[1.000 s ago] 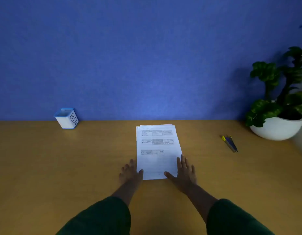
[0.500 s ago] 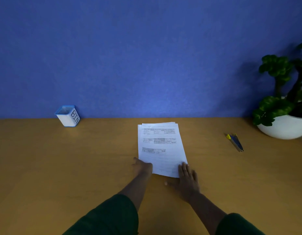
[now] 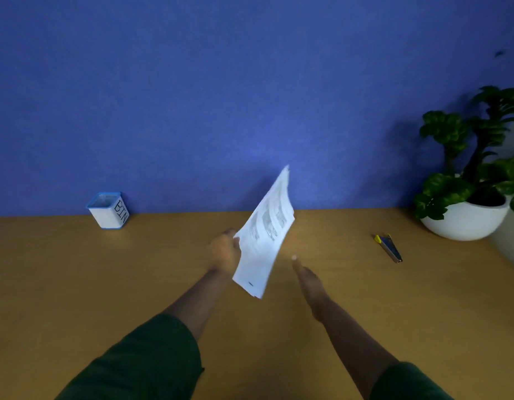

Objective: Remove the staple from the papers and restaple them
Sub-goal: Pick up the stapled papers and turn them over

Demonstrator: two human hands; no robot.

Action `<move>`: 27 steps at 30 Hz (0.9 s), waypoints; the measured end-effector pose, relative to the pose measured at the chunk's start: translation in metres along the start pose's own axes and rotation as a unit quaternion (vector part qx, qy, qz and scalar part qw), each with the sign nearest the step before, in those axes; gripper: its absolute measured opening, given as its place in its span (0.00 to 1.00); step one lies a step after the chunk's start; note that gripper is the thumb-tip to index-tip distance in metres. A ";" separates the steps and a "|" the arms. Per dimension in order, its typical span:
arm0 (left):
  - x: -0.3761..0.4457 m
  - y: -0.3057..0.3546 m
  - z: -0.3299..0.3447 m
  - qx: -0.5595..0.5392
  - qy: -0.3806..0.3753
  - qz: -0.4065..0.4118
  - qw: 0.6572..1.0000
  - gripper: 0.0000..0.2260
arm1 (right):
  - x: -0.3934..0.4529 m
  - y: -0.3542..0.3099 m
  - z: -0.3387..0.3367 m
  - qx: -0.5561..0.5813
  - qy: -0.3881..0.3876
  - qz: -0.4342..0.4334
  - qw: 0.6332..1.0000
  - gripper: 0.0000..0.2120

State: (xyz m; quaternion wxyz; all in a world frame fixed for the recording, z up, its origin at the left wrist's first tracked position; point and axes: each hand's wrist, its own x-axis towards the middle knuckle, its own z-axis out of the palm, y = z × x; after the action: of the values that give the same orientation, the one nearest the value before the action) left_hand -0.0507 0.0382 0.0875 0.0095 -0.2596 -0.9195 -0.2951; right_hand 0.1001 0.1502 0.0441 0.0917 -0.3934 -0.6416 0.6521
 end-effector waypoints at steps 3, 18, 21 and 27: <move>0.009 -0.007 -0.035 0.097 0.047 0.154 0.982 0.13 | 0.012 -0.020 -0.011 0.186 -0.032 0.053 0.981 0.35; -0.065 -0.151 -0.016 0.213 -0.029 0.370 0.904 0.07 | -0.004 0.048 -0.004 0.101 0.166 0.227 0.954 0.14; -0.060 -0.158 -0.010 0.211 -0.040 0.345 0.914 0.08 | -0.007 0.052 0.002 0.057 0.164 0.219 0.960 0.17; -0.052 -0.147 0.009 0.265 -0.314 0.225 0.884 0.38 | -0.009 0.062 0.013 -0.018 0.171 0.212 0.962 0.17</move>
State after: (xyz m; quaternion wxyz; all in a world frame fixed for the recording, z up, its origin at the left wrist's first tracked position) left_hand -0.0758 -0.0834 -0.0079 -0.1452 -0.5262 -0.8352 0.0664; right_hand 0.1219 0.1253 -0.0107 0.0528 -0.6273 -0.5299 0.5682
